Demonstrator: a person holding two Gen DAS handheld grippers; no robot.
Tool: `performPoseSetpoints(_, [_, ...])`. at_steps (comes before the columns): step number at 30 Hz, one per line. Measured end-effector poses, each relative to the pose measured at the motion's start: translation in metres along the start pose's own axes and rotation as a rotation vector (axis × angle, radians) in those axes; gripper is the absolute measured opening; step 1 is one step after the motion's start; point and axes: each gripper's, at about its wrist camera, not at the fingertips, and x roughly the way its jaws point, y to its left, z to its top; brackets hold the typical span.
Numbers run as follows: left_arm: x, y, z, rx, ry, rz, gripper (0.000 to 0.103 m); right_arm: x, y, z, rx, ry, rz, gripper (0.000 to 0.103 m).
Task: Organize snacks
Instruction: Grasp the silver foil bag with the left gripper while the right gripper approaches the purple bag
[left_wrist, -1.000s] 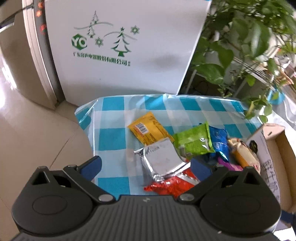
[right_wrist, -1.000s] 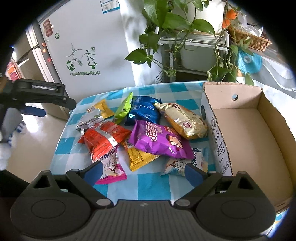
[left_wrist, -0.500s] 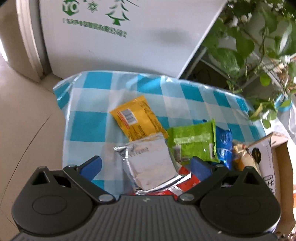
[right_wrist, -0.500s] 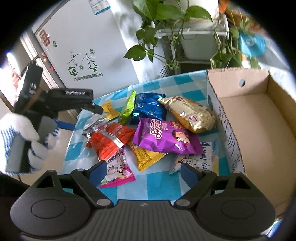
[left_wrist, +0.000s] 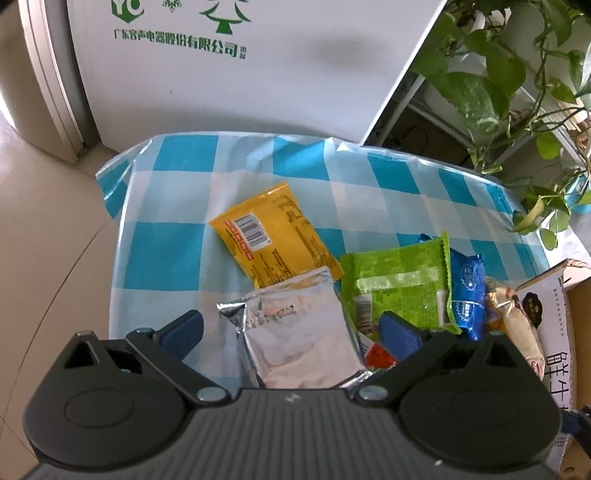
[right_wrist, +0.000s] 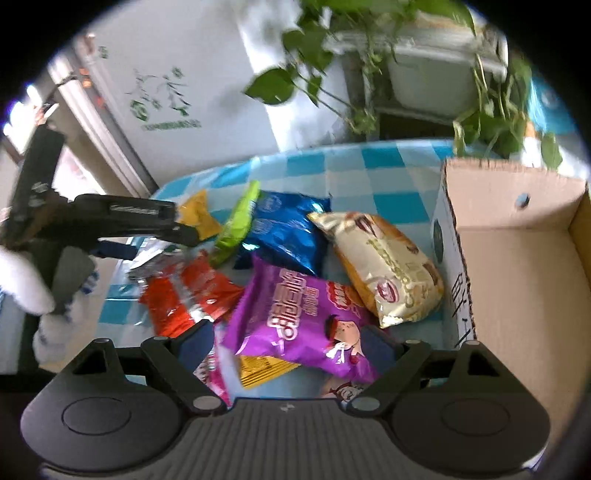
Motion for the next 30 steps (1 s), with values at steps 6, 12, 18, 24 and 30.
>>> performPoseSetpoints(6, [0.006,0.003,0.001,-0.013,0.003,-0.003,0.082,0.018,-0.009,0.002,0.098,0.029,0.007,0.092])
performPoseSetpoints(12, [0.001,0.009,-0.003,-0.038,-0.007,-0.027,0.061,0.027,-0.005,0.002,0.092,0.044,-0.005,0.088])
performPoseSetpoints(18, [-0.011,0.01,-0.005,-0.038,-0.036,-0.008,0.061,0.017,0.007,-0.004,0.011,0.05,0.061,0.08])
performPoseSetpoints(24, [-0.016,0.012,-0.005,-0.037,-0.051,-0.006,0.061,0.015,0.016,-0.01,-0.056,0.087,0.093,0.087])
performPoseSetpoints(30, [-0.014,0.01,-0.003,-0.024,-0.054,0.006,0.072,0.026,0.008,-0.003,0.075,0.097,0.074,0.1])
